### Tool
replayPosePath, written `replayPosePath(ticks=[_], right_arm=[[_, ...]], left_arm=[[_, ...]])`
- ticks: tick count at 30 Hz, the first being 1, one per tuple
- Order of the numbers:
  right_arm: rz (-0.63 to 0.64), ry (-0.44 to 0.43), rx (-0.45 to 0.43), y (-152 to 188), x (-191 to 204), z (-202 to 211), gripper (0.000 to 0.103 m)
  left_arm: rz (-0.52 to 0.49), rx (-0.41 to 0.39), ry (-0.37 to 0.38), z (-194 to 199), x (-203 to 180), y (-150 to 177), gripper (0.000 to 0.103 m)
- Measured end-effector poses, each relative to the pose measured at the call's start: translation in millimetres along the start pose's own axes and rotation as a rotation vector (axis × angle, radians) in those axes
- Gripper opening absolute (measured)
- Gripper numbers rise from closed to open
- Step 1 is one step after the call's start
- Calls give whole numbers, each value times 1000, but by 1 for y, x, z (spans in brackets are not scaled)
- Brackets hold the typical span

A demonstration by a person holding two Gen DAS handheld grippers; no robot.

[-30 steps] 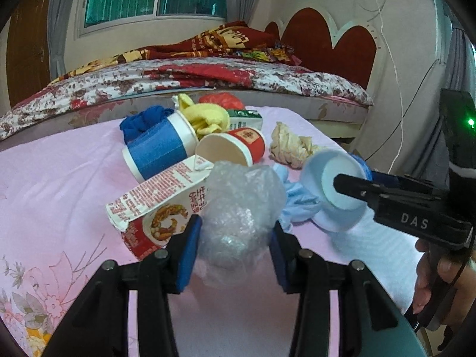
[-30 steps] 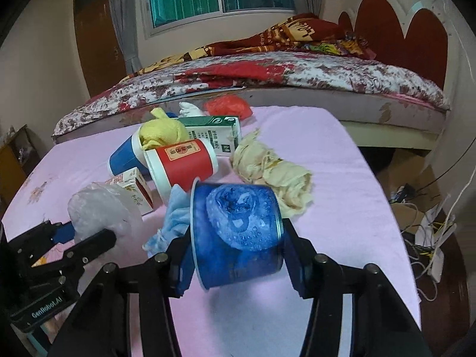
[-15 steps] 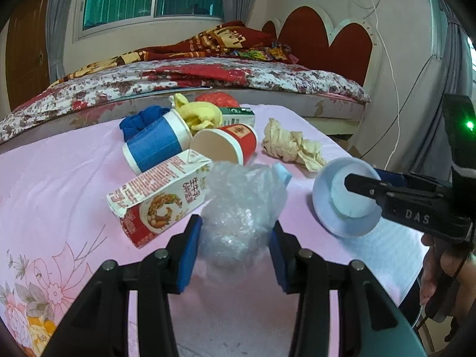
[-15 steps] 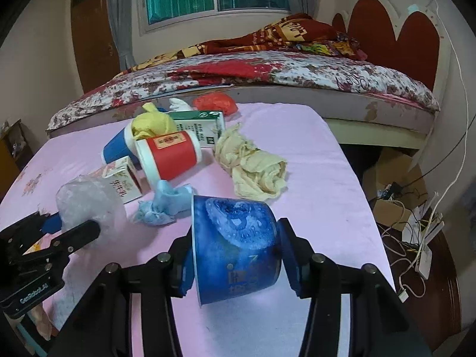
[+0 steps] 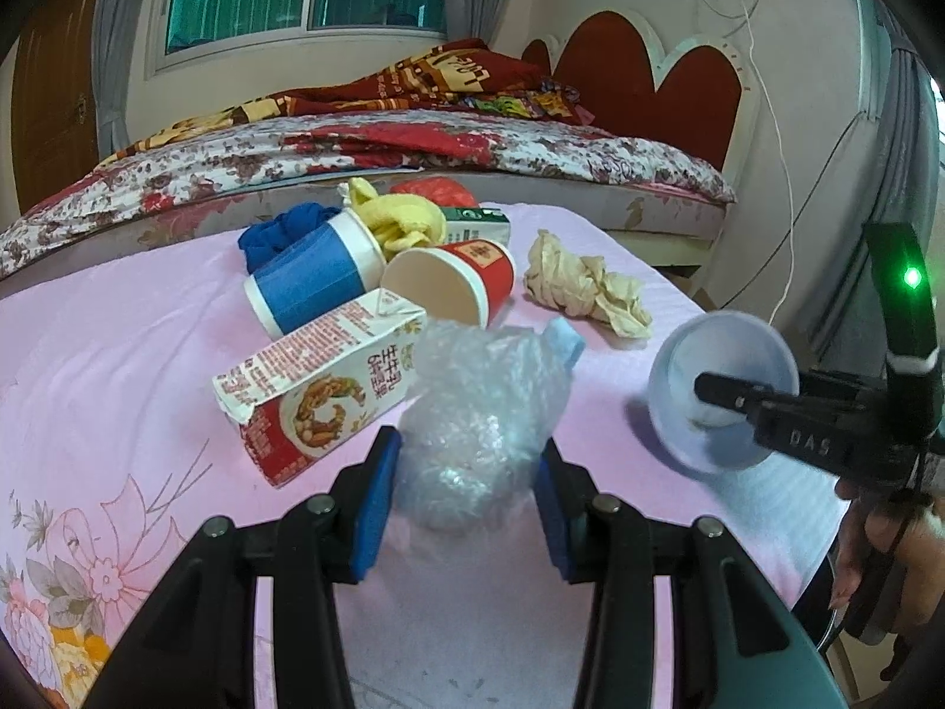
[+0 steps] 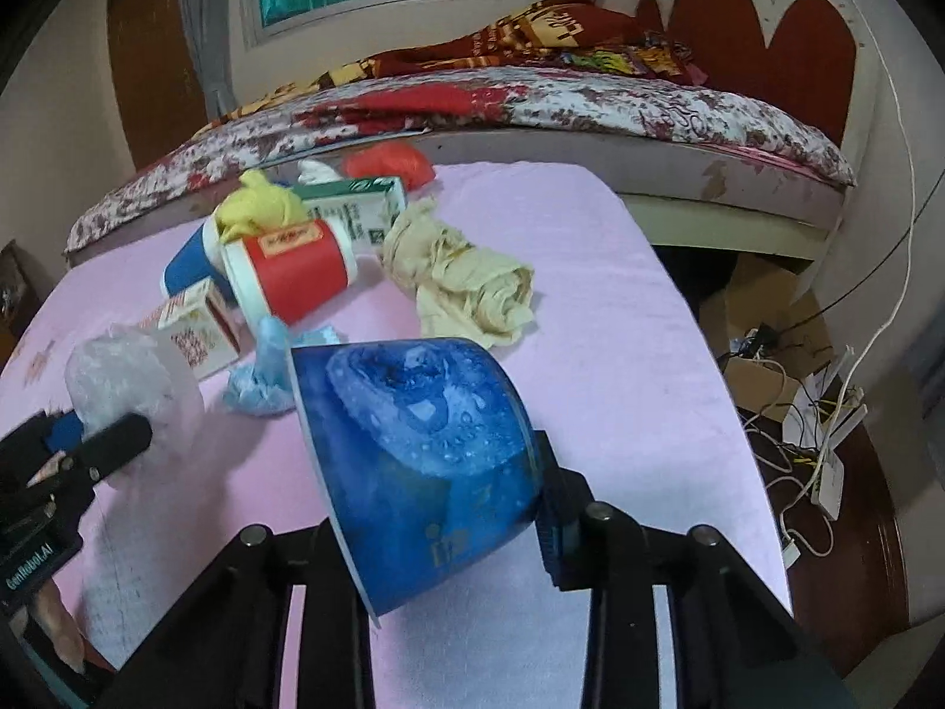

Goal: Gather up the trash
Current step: 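Carry the plastic bag and blue cup with both grippers over the black bin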

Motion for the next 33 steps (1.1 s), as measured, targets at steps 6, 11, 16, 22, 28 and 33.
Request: replayPosePath(ticks=[6, 11, 16, 22, 28, 33], right_arm=[[24, 2, -46, 2, 4, 17, 34], [43, 14, -64, 12, 1, 42, 34], [30, 32, -71, 28, -16, 64, 34], [3, 60, -93, 51, -42, 100, 34], [-36, 87, -114, 75, -67, 132, 34], [-94, 106, -110, 102, -96, 148, 34]], left_arm=[[0, -11, 2, 6, -2, 0, 45], [-18, -27, 11, 17, -12, -2, 45], [-42, -43, 35, 32, -33, -1, 45], [-87, -50, 69, 44, -65, 8, 45], [-141, -47, 121, 53, -103, 17, 45], [-180, -45, 159, 58, -132, 22, 45]])
Point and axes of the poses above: each gripper's, at about its wrist camera, not at the fingertips, and z roughly against the way its jaws point, x to its left, y to its underside, the point moved 3 cm from there along -z, roughly the way its jaws point, and after that the axes turned 12 degrees about x, right-handed, at the moved point
